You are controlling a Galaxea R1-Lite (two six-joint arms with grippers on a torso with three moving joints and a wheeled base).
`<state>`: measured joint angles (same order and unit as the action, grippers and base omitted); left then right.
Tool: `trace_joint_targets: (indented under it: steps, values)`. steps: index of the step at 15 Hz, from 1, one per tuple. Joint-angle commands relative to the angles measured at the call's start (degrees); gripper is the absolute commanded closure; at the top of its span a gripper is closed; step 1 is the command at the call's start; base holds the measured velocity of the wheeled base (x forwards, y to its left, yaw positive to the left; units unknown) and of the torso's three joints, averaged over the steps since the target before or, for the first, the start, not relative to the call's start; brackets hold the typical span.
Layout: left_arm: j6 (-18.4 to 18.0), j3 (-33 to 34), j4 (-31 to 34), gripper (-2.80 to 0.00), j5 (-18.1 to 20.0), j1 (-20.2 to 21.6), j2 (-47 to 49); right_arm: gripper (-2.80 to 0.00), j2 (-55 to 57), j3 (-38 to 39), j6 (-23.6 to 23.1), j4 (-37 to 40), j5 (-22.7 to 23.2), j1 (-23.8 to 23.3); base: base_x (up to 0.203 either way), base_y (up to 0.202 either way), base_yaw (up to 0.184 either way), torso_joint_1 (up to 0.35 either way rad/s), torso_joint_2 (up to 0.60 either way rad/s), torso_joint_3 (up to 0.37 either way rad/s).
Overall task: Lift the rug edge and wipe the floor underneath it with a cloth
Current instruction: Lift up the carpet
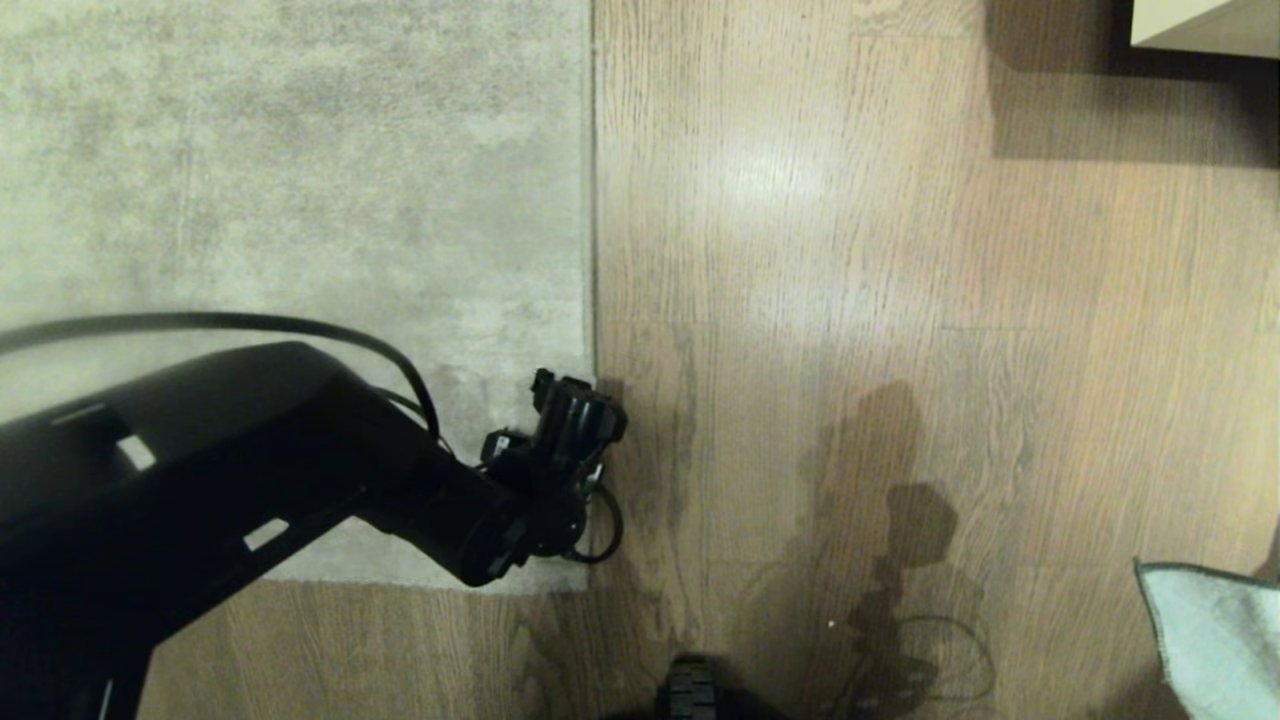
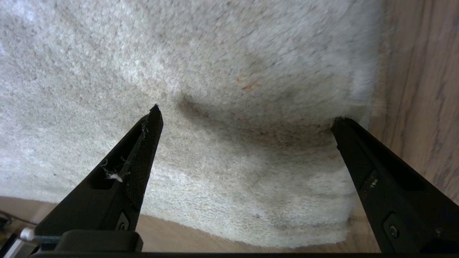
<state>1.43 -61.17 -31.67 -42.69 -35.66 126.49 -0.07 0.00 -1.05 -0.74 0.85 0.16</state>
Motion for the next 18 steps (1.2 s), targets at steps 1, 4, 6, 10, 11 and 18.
trace_joint_targets:
  steps: [1, 4, 6, 10, 11, 18]
  values:
    - [0.4, -1.7, -0.5, -2.8, 0.1, -1.5, 0.2, 0.0, 0.1, 0.0, -0.1, 0.0, 0.0, 0.0, 0.0, 0.0, 0.0, 0.0, 0.0, 0.0]
    - [0.4, -2.2, -0.3, -2.8, 0.0, -3.9, -0.6, 0.0, 0.1, 0.0, 0.0, 0.0, 0.0, 0.0, 0.0, 0.0, 0.0, 0.0, 0.0, 0.0]
    - [0.4, -2.4, -0.1, -2.8, 0.1, -4.6, -1.1, 0.0, 0.1, 0.0, 0.0, 0.0, 0.0, 0.0, 0.0, 0.0, 0.0, 0.0, 0.0, 0.0]
    - [0.3, -2.2, 0.0, -2.8, -0.2, -4.3, -0.5, 0.0, 0.1, 0.0, -0.1, 0.0, 0.0, 0.0, 0.0, 0.0, 0.0, 0.0, 0.0, 0.0]
    - [0.3, -2.0, 0.4, -2.8, -0.3, -4.1, -0.6, 0.0, 0.1, 0.0, 0.0, 0.0, 0.0, 0.0, 0.0, 0.0, 0.0, 0.0, 0.0, 0.0]
    - [0.1, 0.2, 0.9, -2.8, -0.4, -0.6, 0.5, 0.0, 0.1, 0.0, 0.0, 0.0, 0.0, 0.0, 0.0, 0.0, 0.0, 0.0, 0.0, 0.0]
